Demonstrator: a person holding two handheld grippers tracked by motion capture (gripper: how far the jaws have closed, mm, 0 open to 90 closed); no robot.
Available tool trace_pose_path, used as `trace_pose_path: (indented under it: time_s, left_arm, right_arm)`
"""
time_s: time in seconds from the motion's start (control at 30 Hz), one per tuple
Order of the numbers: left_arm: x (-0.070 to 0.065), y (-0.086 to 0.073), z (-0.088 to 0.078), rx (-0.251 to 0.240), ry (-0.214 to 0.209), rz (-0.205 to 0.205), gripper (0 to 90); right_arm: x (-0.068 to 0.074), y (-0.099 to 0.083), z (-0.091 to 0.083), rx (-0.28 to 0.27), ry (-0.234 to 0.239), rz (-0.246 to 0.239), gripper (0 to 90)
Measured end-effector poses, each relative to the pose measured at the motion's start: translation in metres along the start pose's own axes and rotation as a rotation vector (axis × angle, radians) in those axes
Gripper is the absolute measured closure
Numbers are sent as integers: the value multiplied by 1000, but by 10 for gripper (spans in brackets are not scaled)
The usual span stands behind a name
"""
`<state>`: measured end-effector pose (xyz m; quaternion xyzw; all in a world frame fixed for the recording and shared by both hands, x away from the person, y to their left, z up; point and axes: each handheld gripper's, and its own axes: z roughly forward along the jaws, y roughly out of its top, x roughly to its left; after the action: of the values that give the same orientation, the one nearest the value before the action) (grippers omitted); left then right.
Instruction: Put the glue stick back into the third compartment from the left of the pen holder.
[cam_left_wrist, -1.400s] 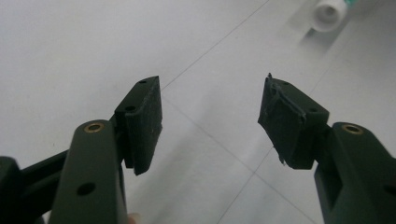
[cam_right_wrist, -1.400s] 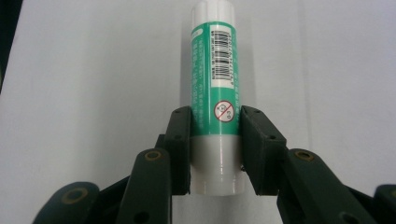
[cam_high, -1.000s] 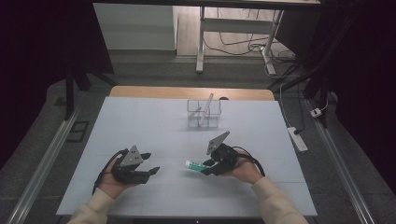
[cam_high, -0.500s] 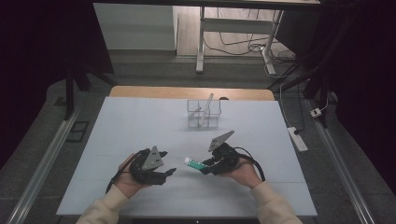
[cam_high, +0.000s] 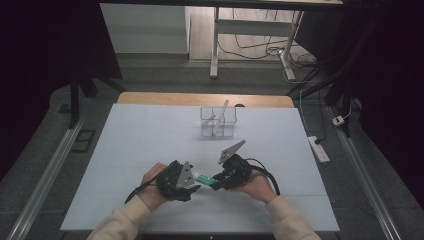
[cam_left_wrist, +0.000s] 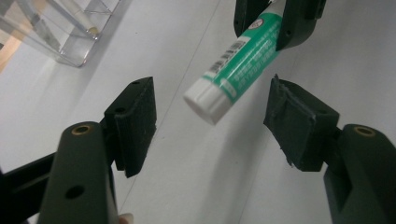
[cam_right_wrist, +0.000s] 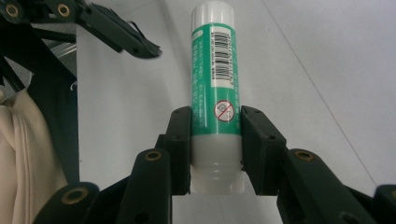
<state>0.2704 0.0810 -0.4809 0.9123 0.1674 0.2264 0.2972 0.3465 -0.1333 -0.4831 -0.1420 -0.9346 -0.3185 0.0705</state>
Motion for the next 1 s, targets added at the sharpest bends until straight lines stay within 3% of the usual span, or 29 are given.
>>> trace_pose_path:
  time_s: [0.2,0.47,0.6,0.7,0.8,0.87,1.0]
  left_arm:
    - [-3,5,6,24,-12,49,345]
    - [-9,9,13,59,-42,135,450]
    - [-13,10,16,86,-43,182,514]
    - [-14,8,17,81,-53,184,568]
    - [-12,6,17,79,-59,184,604]
    - [-11,4,17,60,-70,161,638]
    - [-7,1,16,46,-51,117,652]
  right_arm:
    - [2,3,2,8,20,-5,647]
    - [2,5,1,13,55,24,646]
    - [3,6,0,-11,99,46,647]
    - [4,7,-1,-12,99,45,646]
    - [4,7,-3,-54,86,37,635]
    - [5,6,-7,-115,65,45,610]
    - [3,4,-12,-209,18,63,509]
